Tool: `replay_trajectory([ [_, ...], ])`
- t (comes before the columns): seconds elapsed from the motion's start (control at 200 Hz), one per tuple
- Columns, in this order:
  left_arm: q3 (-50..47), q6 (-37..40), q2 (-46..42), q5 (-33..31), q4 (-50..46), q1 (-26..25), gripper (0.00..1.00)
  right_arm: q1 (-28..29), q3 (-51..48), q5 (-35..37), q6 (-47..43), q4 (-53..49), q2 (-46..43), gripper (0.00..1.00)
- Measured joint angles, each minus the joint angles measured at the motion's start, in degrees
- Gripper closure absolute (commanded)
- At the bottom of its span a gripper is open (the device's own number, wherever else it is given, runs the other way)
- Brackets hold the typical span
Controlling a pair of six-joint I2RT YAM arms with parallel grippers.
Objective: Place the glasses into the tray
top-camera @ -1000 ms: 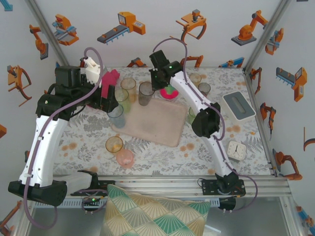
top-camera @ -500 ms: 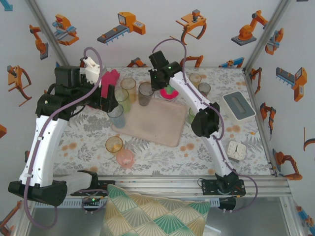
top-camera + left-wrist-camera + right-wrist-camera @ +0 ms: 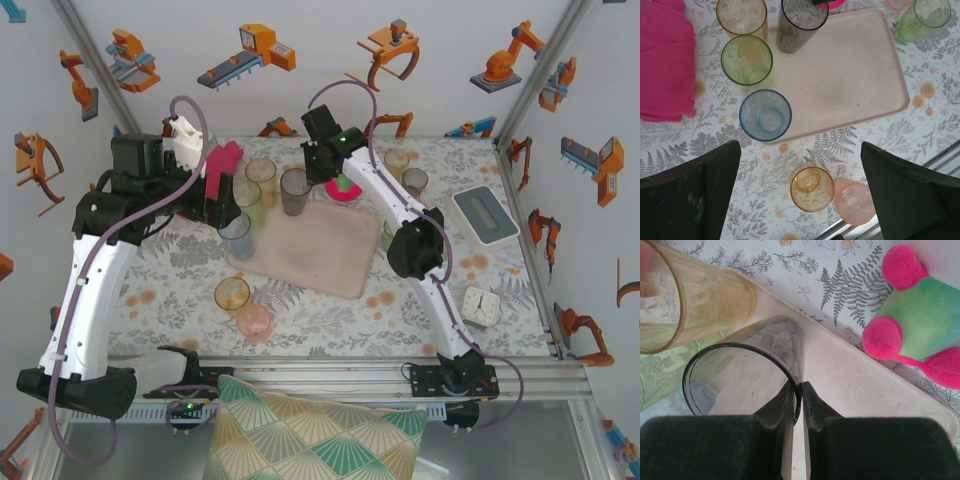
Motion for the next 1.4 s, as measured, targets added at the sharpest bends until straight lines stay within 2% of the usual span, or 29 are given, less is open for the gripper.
replay_trajectory([
  [0.15, 0.0, 0.0, 0.0, 0.0, 0.0, 0.0, 0.03, 0.0, 0.0, -0.2, 0.2, 1.2, 0.6, 0.85],
  [0.821, 0.0, 0.0, 0.0, 0.0, 0.0, 0.1, 0.03, 0.0, 0.1, -1.9, 0.6, 3.0, 0.7, 0.6],
  [1.117, 0.0, 0.0, 0.0, 0.0, 0.0, 0.1, 0.03, 0.0, 0.1, -2.5, 0.6, 3.0, 0.7, 0.57],
  [1.397, 0.0, 0.0, 0.0, 0.0, 0.0, 0.1, 0.03, 0.0, 0.1, -3.0, 0.6, 3.0, 0.6, 0.58],
])
